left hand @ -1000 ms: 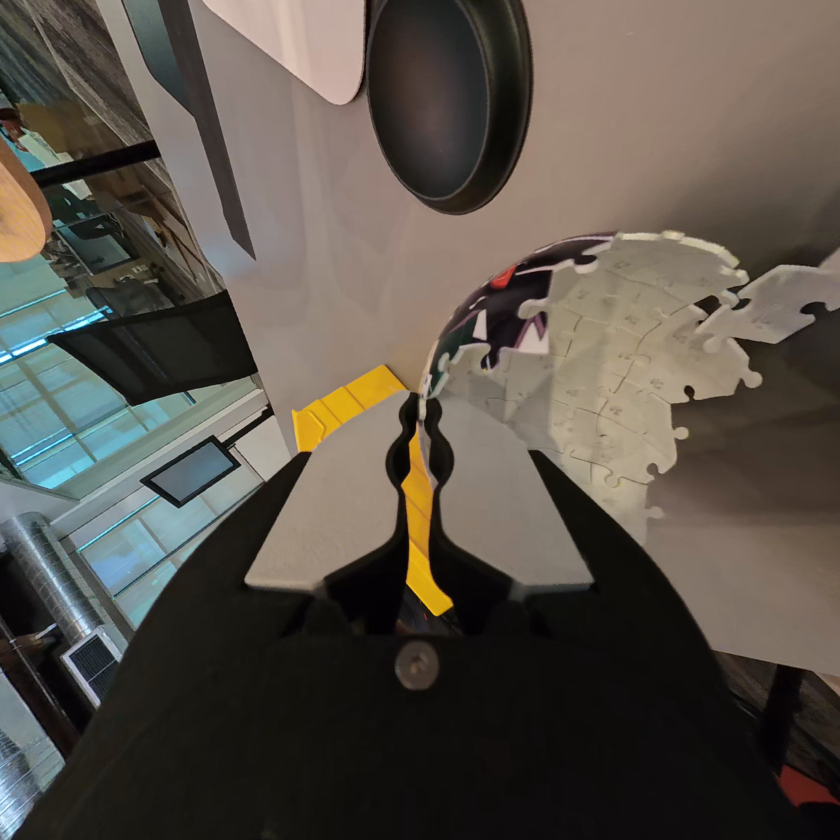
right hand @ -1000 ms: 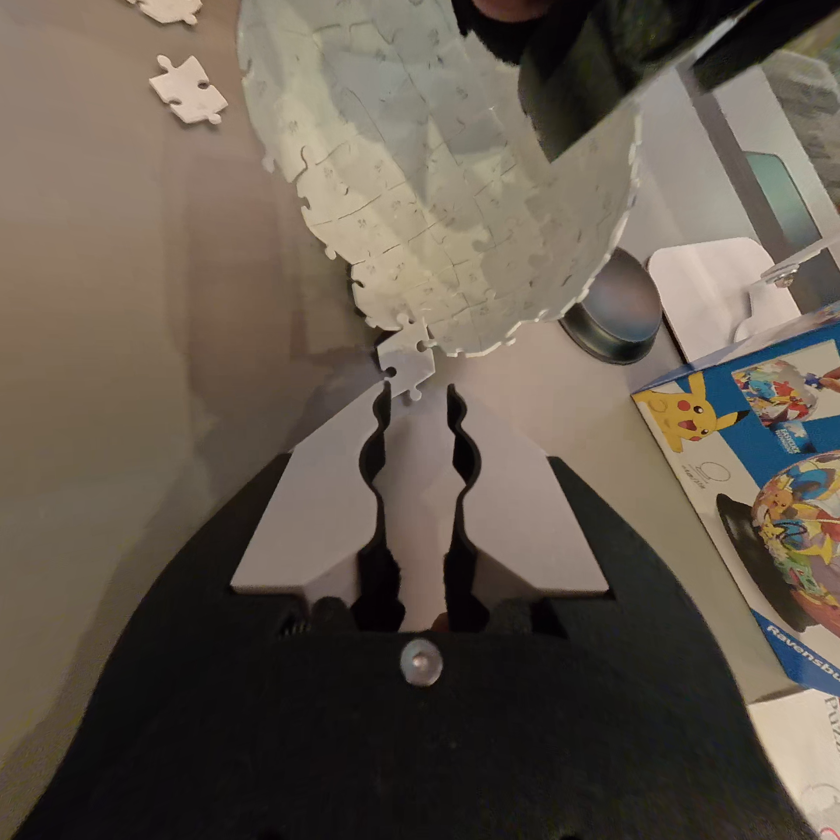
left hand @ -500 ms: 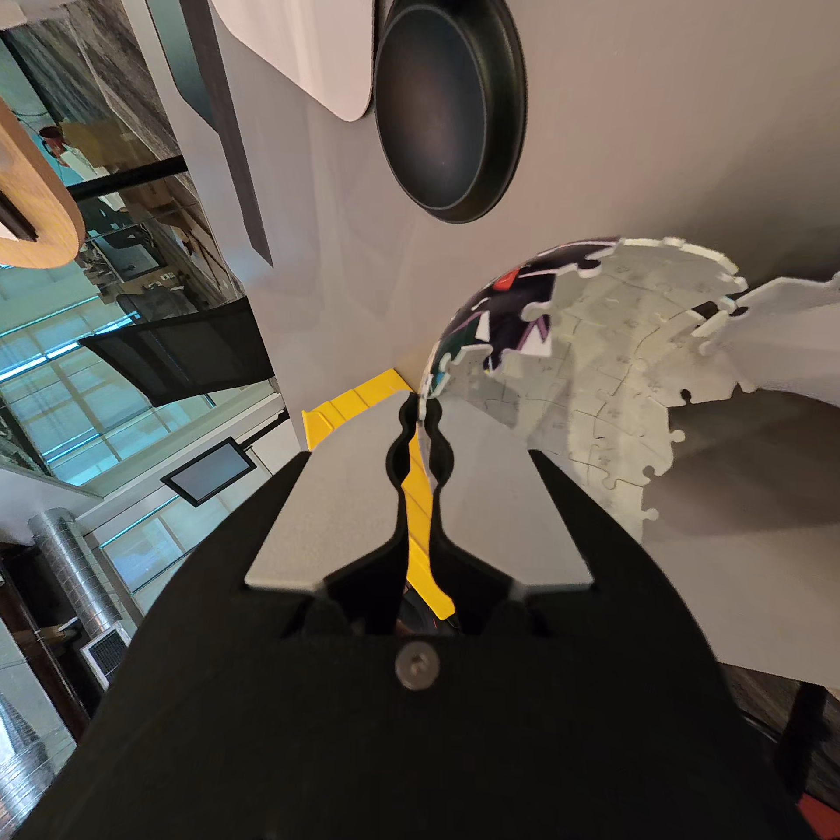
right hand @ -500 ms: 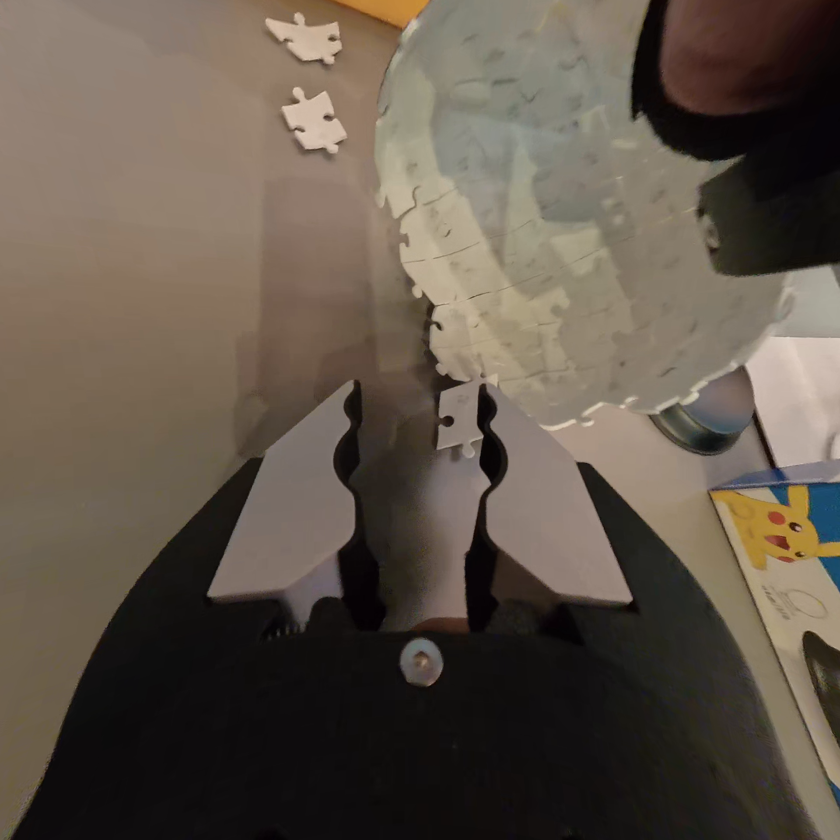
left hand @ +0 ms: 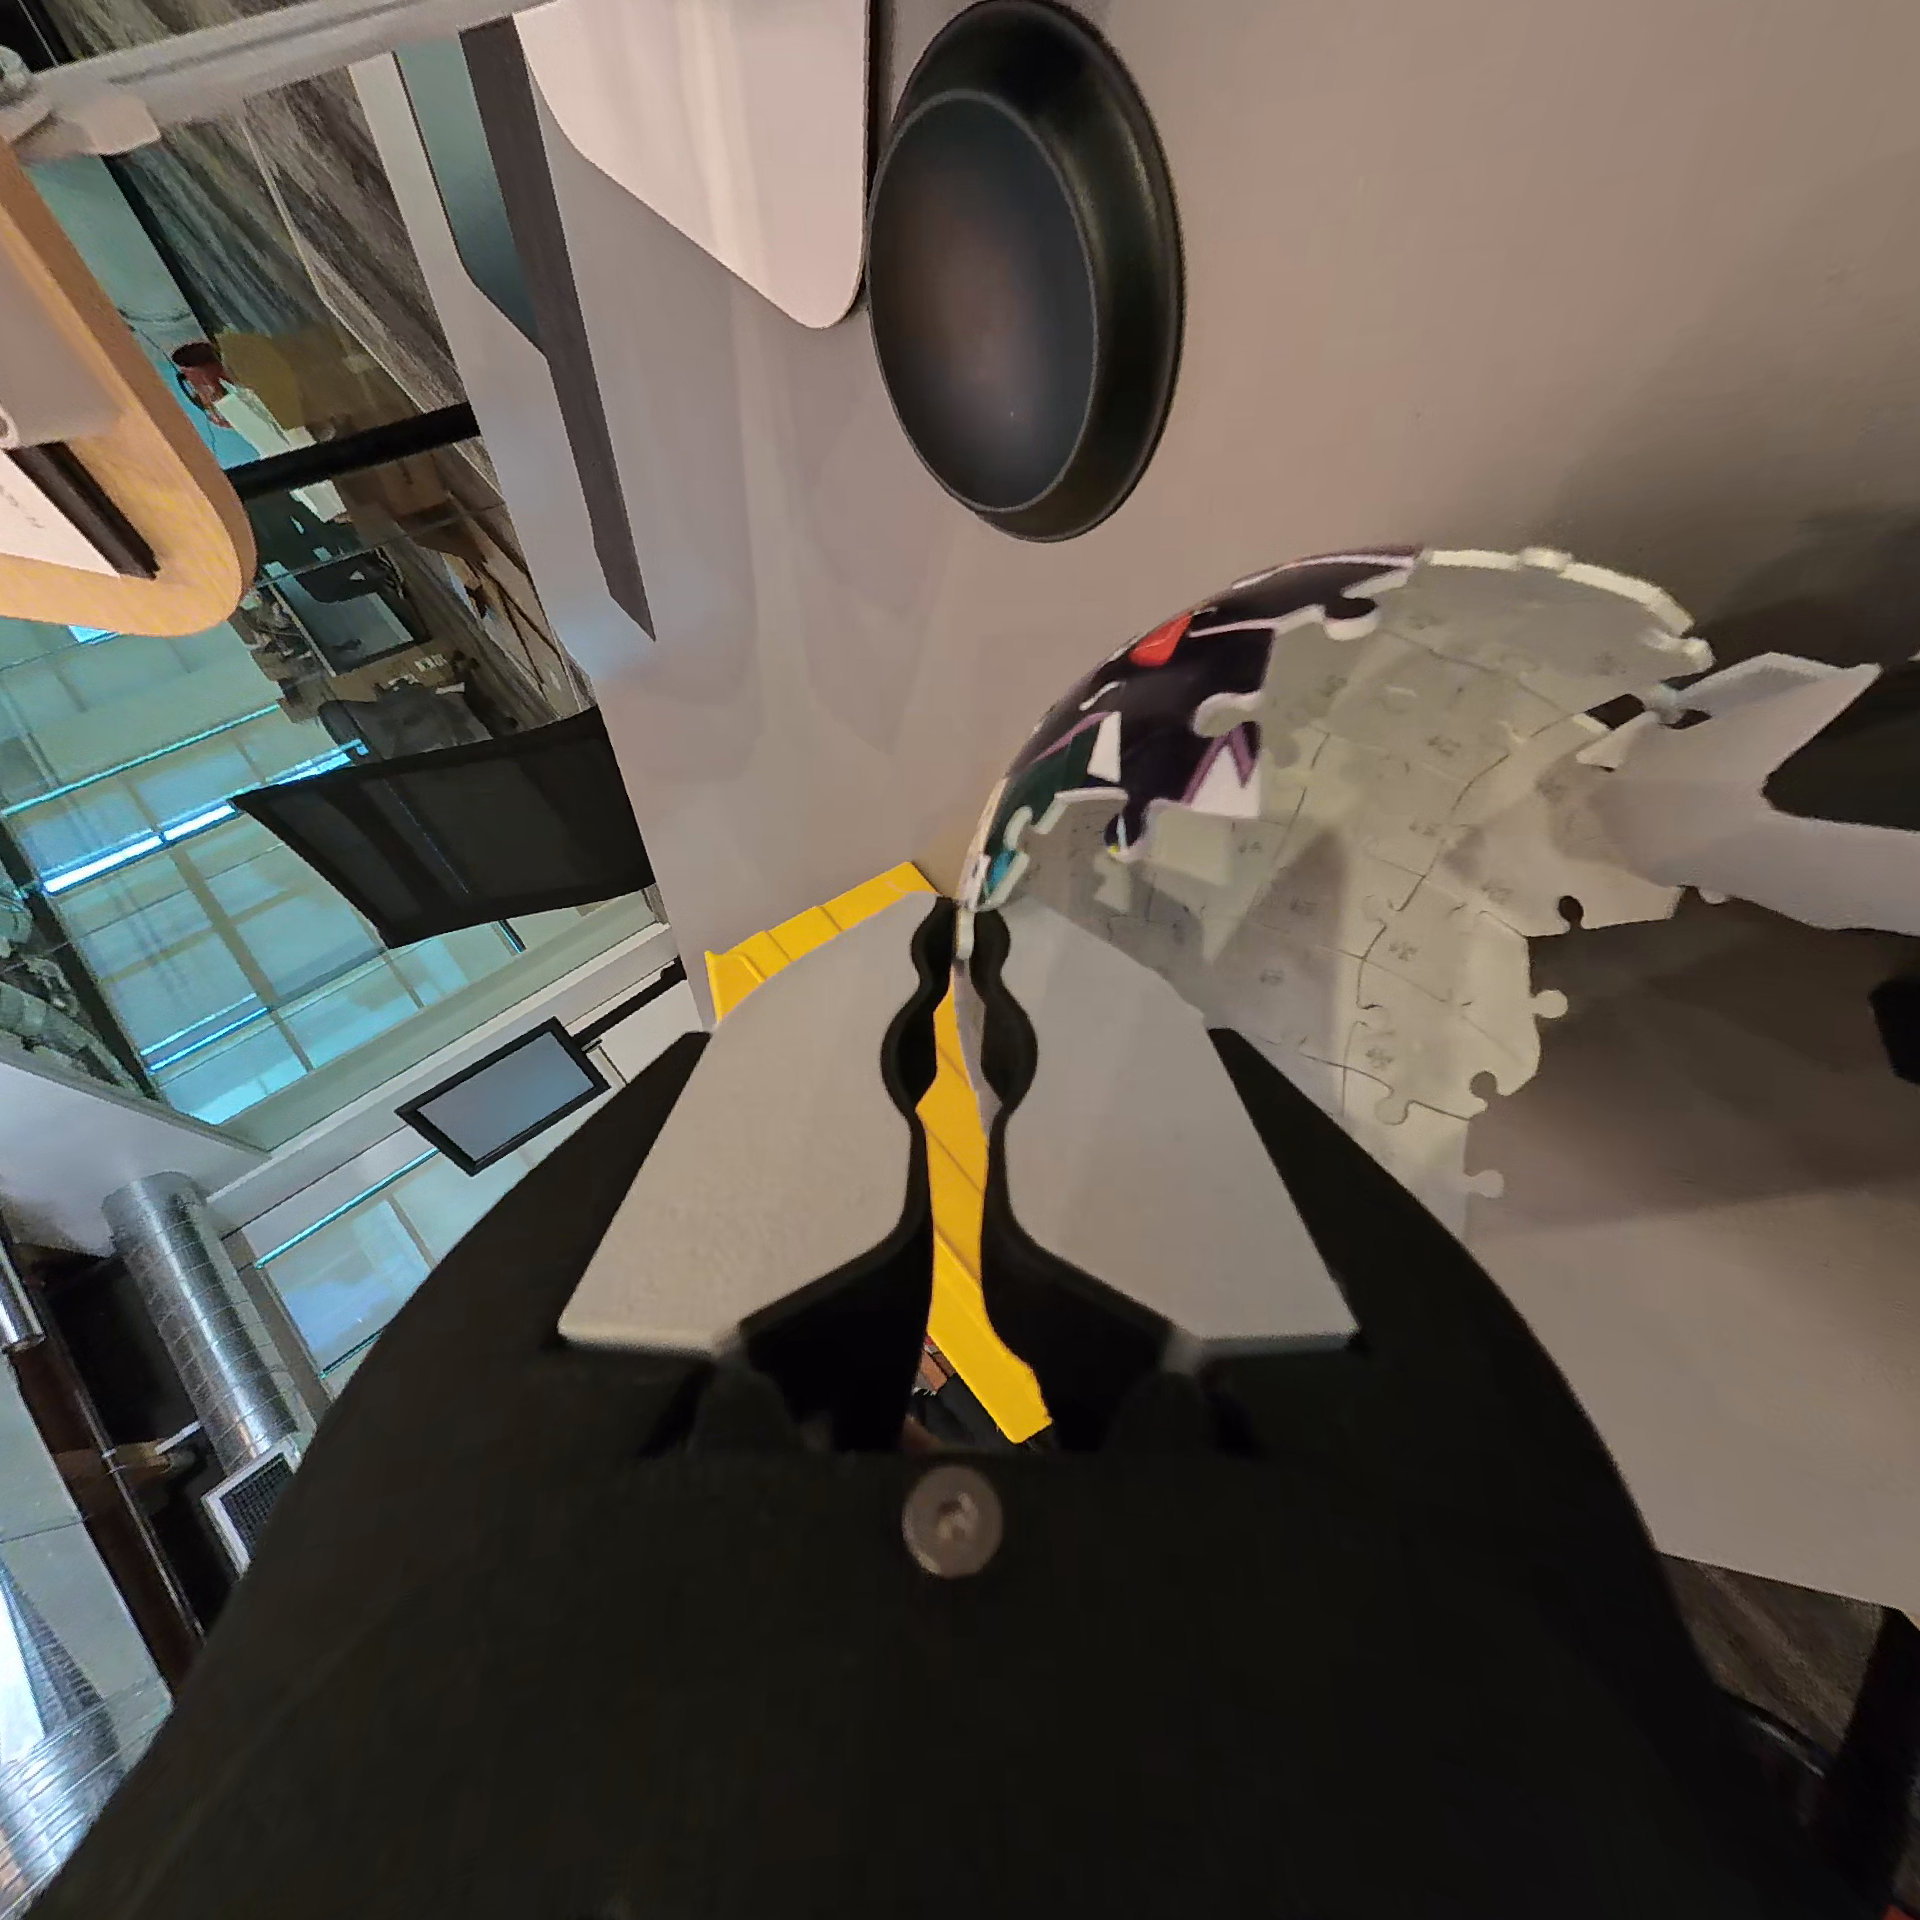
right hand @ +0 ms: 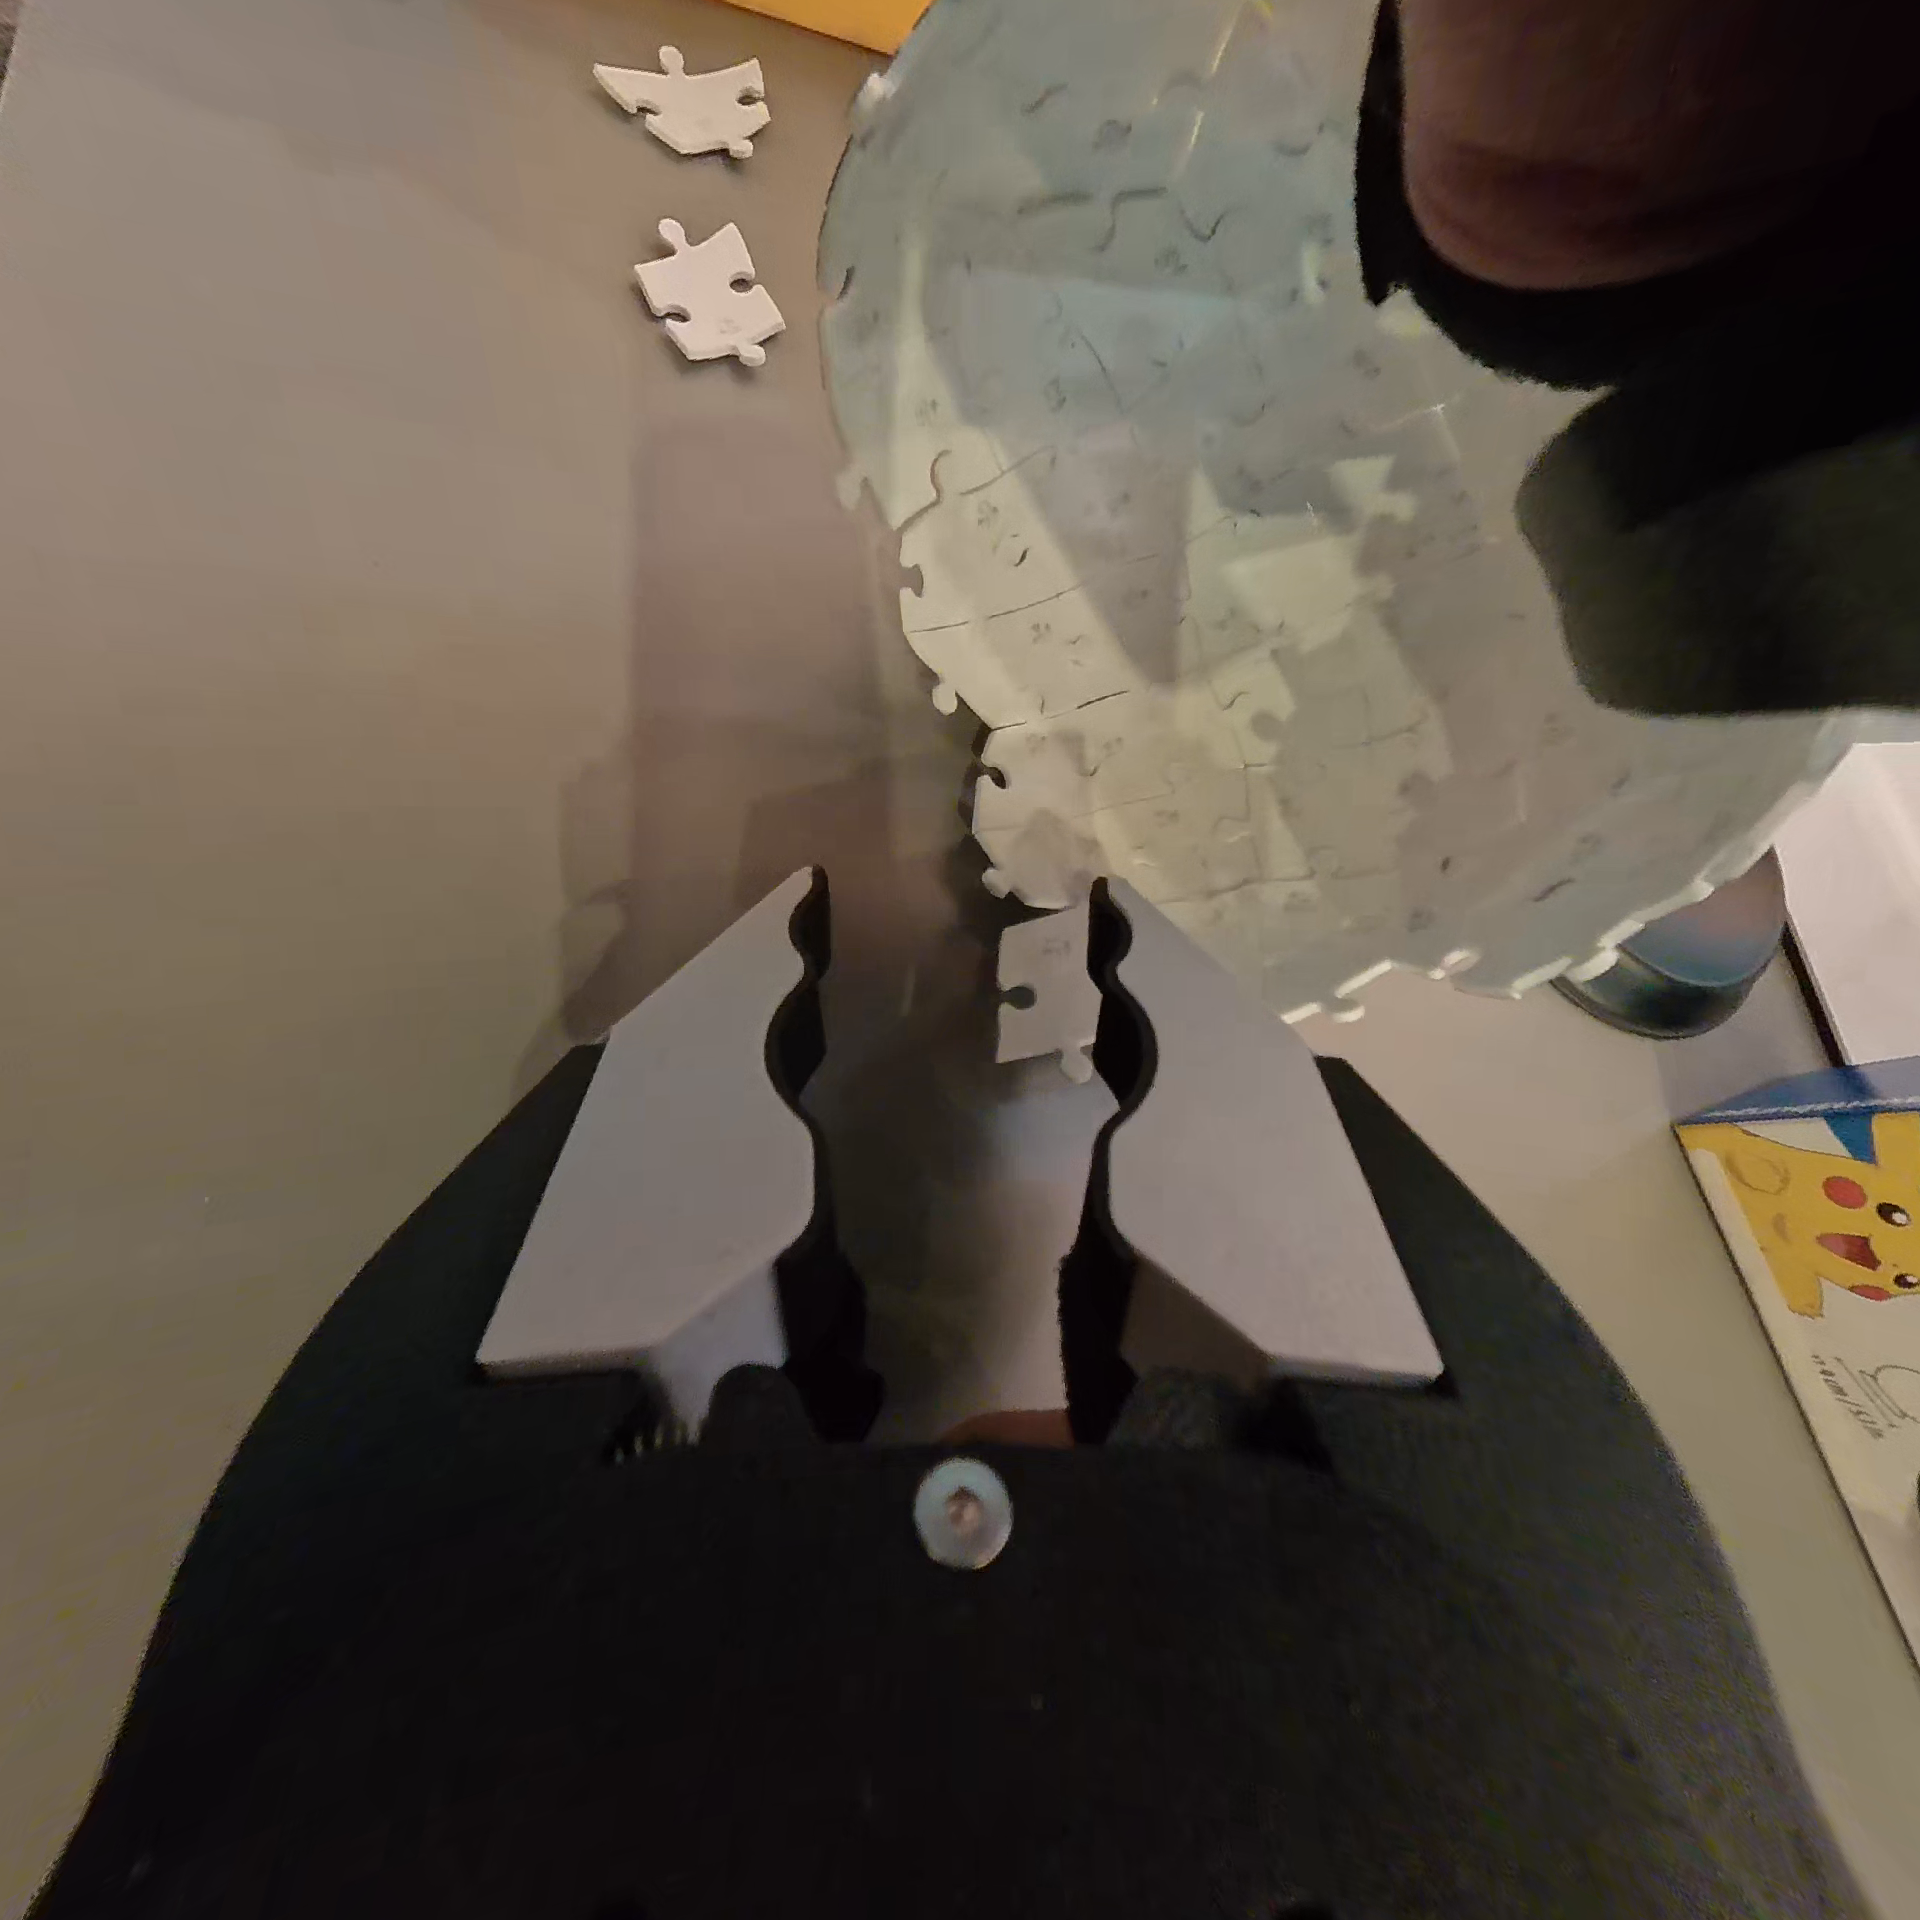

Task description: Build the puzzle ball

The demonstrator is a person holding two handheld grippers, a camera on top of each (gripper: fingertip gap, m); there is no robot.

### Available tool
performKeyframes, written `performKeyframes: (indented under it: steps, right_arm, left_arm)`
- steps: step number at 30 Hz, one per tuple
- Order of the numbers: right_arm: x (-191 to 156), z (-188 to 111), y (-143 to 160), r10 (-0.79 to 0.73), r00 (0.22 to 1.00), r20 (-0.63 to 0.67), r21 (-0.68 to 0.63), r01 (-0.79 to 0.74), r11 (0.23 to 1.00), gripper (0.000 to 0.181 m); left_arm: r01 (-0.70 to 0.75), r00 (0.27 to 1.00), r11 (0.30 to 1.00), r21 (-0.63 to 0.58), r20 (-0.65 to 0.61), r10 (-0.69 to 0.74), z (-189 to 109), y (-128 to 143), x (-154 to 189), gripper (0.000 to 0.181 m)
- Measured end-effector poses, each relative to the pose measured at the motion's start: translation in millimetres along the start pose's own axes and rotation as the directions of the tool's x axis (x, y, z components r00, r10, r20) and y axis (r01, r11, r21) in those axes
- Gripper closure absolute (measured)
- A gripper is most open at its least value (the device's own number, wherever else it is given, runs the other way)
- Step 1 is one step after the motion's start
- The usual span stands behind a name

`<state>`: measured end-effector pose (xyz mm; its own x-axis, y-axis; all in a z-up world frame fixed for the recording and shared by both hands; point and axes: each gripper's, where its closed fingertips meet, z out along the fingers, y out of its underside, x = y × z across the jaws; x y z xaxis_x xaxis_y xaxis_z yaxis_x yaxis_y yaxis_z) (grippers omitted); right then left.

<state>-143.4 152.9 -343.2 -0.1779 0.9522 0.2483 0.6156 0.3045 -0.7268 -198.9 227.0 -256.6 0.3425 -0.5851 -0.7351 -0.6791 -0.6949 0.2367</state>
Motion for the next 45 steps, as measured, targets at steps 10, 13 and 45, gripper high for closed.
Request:
performKeyframes:
  steps: [10, 13, 45]
  right_arm:
    - [1, 1, 0, 0.032, 0.999, -0.038, -0.025, -0.033, 0.999, 0.133]
    - [1, 1, 0, 0.035, 0.998, -0.048, -0.025, -0.037, 0.999, 0.133]
    - [-4, -22, 15, 0.025, 1.000, -0.005, -0.053, -0.025, 0.998, 0.131]
  left_arm:
    - [0.022, 1.000, 1.000, 0.021, 0.007, -0.022, 0, 0, 0, 0.178]
    - [0.028, 1.000, 0.999, 0.032, 0.001, -0.028, -1, -2, 1, 0.178]
    - [0.031, 0.998, 0.993, 0.113, 0.052, -0.037, 3, -5, -5, 0.178]
